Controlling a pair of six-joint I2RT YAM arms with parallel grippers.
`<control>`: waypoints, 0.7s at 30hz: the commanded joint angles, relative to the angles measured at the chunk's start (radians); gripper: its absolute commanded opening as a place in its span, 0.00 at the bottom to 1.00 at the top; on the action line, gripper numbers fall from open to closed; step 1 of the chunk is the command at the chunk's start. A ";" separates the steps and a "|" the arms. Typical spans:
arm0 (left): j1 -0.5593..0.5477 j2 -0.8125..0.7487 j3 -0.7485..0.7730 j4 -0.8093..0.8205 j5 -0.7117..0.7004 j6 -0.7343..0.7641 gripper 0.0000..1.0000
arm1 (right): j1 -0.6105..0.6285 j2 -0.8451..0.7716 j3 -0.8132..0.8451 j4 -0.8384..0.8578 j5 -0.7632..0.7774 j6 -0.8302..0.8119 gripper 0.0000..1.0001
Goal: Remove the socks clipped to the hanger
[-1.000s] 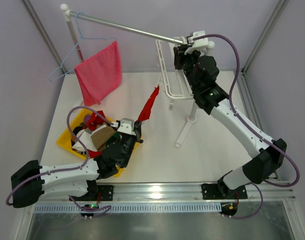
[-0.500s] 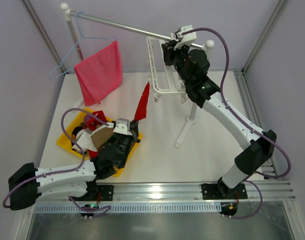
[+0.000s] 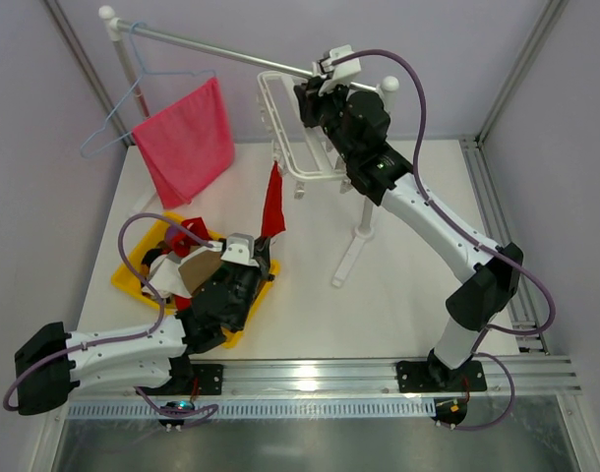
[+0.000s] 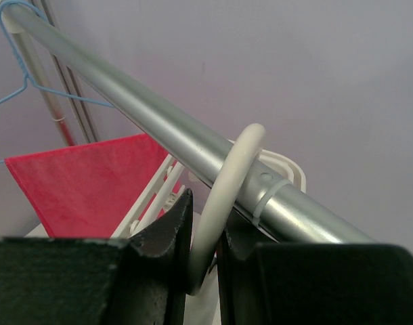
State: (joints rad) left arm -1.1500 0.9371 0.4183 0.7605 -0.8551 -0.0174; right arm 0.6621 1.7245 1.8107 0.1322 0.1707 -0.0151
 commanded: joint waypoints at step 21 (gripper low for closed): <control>-0.004 0.094 0.051 -0.012 0.039 -0.018 0.00 | 0.014 -0.410 -0.392 0.181 0.208 -0.103 0.89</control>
State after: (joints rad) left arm -1.1503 1.0134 0.4248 0.7303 -0.8303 -0.0216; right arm 0.6750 1.3975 1.4620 0.2108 0.3355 -0.0872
